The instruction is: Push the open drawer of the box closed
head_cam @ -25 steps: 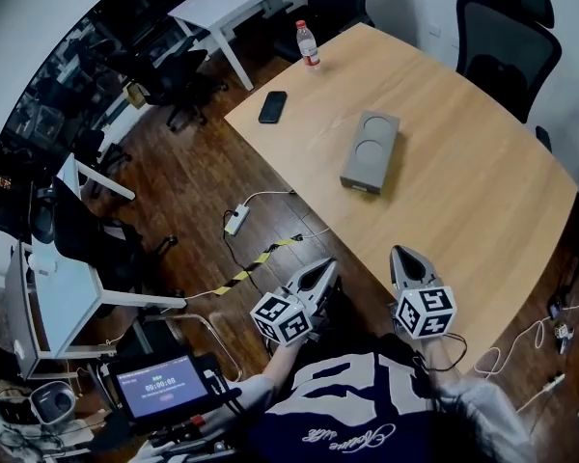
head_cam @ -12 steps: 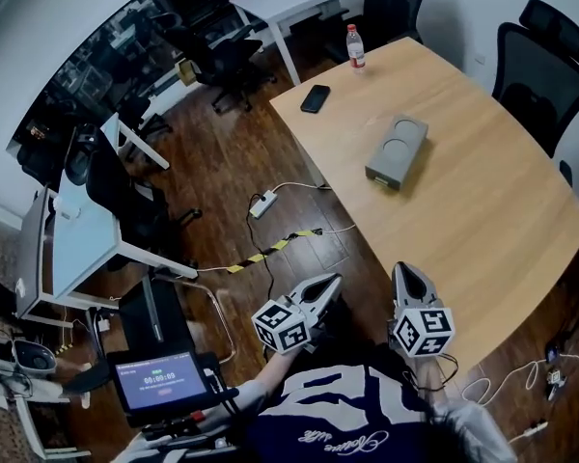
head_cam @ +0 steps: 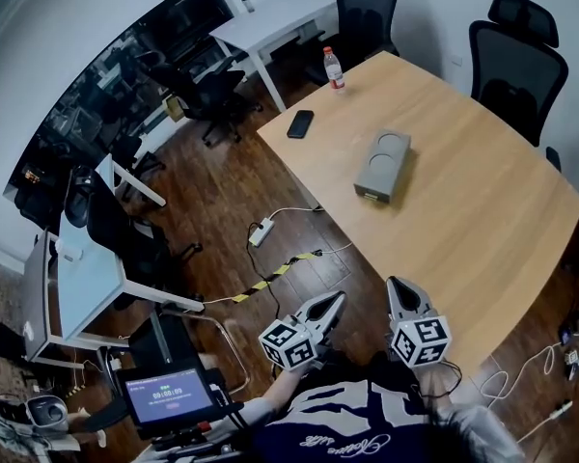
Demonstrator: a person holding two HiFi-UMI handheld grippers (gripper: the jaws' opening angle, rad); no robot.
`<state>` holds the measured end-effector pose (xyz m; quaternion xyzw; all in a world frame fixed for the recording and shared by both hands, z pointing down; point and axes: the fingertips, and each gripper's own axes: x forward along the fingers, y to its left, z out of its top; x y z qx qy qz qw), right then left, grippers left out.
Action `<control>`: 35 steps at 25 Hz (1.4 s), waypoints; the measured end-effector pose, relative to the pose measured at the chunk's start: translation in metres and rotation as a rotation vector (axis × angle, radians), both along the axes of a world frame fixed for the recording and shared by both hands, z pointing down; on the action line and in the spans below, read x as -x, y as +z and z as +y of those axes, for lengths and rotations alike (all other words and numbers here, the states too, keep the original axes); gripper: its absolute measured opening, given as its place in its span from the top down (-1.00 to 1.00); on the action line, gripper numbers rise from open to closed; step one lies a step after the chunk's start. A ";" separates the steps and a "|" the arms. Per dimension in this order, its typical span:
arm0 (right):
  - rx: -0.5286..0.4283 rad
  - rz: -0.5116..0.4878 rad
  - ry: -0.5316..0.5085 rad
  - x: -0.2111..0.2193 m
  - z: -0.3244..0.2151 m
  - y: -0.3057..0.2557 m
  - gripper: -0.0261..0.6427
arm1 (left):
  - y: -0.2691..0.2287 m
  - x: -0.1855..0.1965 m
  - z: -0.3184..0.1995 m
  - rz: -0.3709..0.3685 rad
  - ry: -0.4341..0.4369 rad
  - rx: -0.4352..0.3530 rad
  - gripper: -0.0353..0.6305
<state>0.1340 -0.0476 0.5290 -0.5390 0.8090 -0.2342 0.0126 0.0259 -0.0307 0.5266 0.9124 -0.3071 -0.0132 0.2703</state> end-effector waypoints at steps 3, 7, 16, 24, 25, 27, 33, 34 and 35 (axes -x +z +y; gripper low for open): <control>-0.007 0.011 0.012 0.005 0.001 -0.006 0.95 | -0.002 0.004 0.002 0.025 0.008 0.001 0.89; -0.020 0.022 0.002 0.012 0.003 -0.012 0.95 | -0.003 0.003 -0.004 -0.006 0.026 -0.041 0.89; -0.024 0.031 0.026 0.067 0.025 -0.036 0.95 | -0.035 0.041 -0.002 0.043 0.041 -0.102 0.89; -0.010 0.050 0.041 0.102 0.045 -0.052 0.95 | -0.043 0.069 0.029 0.013 0.101 -0.075 0.89; -0.009 0.049 0.041 0.103 0.046 -0.051 0.95 | -0.041 0.069 0.029 0.013 0.103 -0.074 0.89; -0.009 0.046 0.044 0.104 0.046 -0.047 0.95 | -0.037 0.070 0.030 0.013 0.105 -0.073 0.89; -0.002 0.053 0.044 0.110 0.052 -0.041 0.95 | -0.032 0.076 0.034 0.020 0.109 -0.072 0.89; 0.001 0.052 0.043 0.111 0.052 -0.040 0.95 | -0.032 0.076 0.034 0.020 0.110 -0.071 0.89; 0.004 0.052 0.040 0.111 0.052 -0.038 0.95 | -0.031 0.075 0.034 0.020 0.111 -0.070 0.89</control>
